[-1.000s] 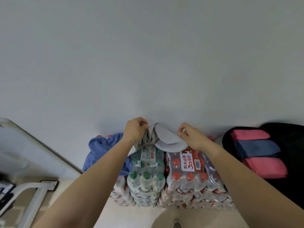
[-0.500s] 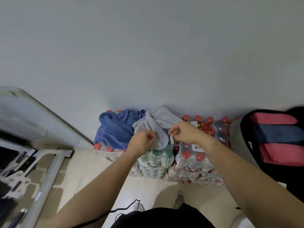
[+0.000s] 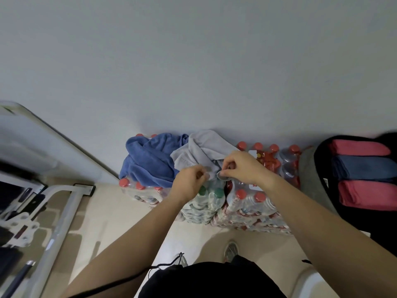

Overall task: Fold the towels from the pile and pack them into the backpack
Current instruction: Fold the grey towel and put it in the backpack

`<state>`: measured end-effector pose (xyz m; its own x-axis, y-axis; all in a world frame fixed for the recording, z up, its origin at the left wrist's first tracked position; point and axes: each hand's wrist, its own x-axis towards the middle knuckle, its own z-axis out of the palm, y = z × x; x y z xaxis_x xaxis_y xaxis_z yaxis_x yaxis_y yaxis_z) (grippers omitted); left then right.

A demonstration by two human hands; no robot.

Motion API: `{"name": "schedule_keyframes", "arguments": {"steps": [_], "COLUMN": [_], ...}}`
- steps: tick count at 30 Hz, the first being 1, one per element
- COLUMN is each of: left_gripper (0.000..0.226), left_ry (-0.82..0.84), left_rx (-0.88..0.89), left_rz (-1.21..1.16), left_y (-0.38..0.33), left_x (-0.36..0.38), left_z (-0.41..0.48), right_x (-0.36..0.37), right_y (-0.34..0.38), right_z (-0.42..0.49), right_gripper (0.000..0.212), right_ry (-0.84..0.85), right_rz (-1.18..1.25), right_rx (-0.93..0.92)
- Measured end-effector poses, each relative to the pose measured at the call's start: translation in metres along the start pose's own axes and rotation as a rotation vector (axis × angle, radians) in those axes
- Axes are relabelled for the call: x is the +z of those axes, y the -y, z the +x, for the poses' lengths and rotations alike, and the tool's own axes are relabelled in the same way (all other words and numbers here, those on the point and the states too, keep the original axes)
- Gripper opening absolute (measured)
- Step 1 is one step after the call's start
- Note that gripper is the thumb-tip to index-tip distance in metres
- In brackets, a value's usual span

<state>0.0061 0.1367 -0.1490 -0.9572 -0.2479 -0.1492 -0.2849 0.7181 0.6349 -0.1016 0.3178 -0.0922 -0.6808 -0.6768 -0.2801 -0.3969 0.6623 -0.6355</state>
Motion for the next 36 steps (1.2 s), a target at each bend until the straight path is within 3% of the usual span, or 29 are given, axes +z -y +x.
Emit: {"name": "schedule_keyframes", "arguments": {"steps": [5, 11, 24, 31, 36], "left_gripper": [0.009, 0.007, 0.015, 0.007, 0.011], "left_ry": [-0.114, -0.102, -0.085, -0.206, -0.368], "left_rx": [-0.112, -0.093, -0.091, -0.042, -0.108], "left_rz": [-0.425, -0.615, -0.699, -0.462, -0.475], "left_y": [-0.021, -0.025, -0.031, -0.022, 0.004], "left_x": [-0.025, -0.035, -0.043, -0.065, -0.101], "left_z": [0.000, -0.002, -0.009, -0.005, -0.004], "right_x": [-0.001, 0.001, 0.007, -0.005, 0.011], "right_y": [0.014, 0.029, 0.039, 0.030, 0.030], "right_z": [0.007, 0.011, 0.013, 0.013, -0.008], "right_gripper": [0.007, 0.006, 0.014, 0.005, 0.013], "right_ry": [-0.071, -0.123, -0.203, -0.035, 0.254], "right_rz": [0.051, 0.192, 0.190, 0.100, -0.041], "right_rx": [-0.067, -0.050, 0.017, -0.012, -0.032]}}
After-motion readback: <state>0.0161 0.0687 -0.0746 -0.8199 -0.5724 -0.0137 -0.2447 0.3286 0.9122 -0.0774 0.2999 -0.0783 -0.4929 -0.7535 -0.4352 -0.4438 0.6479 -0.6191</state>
